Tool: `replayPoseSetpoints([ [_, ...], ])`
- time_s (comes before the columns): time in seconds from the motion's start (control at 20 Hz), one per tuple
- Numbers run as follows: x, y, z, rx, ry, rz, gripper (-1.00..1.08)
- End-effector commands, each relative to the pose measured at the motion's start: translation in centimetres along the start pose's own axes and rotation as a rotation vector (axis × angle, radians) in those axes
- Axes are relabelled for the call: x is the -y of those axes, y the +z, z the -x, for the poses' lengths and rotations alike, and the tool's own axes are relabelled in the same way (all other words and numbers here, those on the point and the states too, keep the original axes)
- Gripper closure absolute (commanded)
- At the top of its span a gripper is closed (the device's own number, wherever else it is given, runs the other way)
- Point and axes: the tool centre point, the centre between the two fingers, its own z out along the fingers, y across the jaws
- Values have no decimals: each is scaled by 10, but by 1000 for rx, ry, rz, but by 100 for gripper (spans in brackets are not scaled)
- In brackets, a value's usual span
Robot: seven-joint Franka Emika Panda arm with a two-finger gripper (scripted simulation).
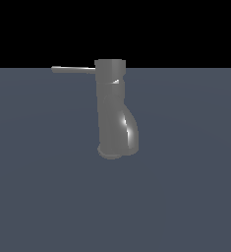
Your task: Turn on the faucet by rotating a designated handle.
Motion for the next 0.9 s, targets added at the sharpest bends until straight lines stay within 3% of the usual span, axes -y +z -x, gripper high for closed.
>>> replayPoseSetpoints([
  [0.0,1,2,-5,1,21,-3,108],
  [0.85,26,28,-66,15,319,-25,108],
])
